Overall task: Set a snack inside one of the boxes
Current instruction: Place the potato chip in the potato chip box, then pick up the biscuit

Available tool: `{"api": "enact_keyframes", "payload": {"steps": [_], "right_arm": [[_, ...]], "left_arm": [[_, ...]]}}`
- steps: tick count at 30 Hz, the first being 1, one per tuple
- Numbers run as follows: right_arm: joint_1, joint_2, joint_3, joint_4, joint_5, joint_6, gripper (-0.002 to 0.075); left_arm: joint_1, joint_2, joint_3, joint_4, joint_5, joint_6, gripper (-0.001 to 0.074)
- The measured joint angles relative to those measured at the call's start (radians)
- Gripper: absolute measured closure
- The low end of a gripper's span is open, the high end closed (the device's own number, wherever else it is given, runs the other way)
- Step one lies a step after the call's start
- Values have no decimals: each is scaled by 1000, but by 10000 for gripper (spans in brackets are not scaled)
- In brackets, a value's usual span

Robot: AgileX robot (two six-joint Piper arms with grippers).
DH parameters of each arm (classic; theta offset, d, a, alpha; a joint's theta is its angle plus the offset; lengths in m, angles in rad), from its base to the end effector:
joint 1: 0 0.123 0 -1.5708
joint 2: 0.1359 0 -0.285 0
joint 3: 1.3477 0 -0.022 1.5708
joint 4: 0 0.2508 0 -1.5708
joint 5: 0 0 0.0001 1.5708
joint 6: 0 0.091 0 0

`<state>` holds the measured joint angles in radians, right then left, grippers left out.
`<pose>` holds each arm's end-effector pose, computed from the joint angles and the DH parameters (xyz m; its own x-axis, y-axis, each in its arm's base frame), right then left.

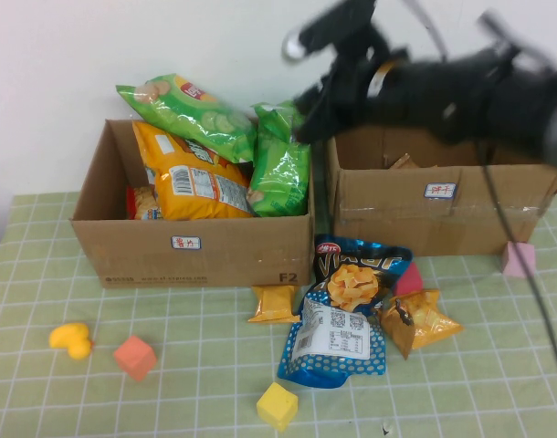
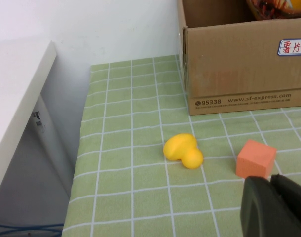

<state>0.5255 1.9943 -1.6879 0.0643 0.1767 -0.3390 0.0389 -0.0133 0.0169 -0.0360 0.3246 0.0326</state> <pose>0.4188 0.2441 0.2963 -0.1817 -0.4200 -0.8891 -0.5821 0.7747 -0.2470 0.0536 0.0010 0.1789 -0.2383 -0.0108 -0.9711 -0.0281 0.9996 -0.0042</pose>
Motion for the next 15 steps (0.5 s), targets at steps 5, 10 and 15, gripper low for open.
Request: {"api": "enact_keyframes", "payload": {"steps": [5, 10, 15], "right_arm": [[0, -197, -1, 0, 168, 0, 641], [0, -418, 46, 11, 320, 0, 718], [4, -618, 230, 19, 327, 0, 726]], "left_arm": [[0, 0, 0, 0, 0, 0, 736], [0, 0, 0, 0, 0, 0, 736], [0, 0, 0, 0, 0, 0, 736]]}}
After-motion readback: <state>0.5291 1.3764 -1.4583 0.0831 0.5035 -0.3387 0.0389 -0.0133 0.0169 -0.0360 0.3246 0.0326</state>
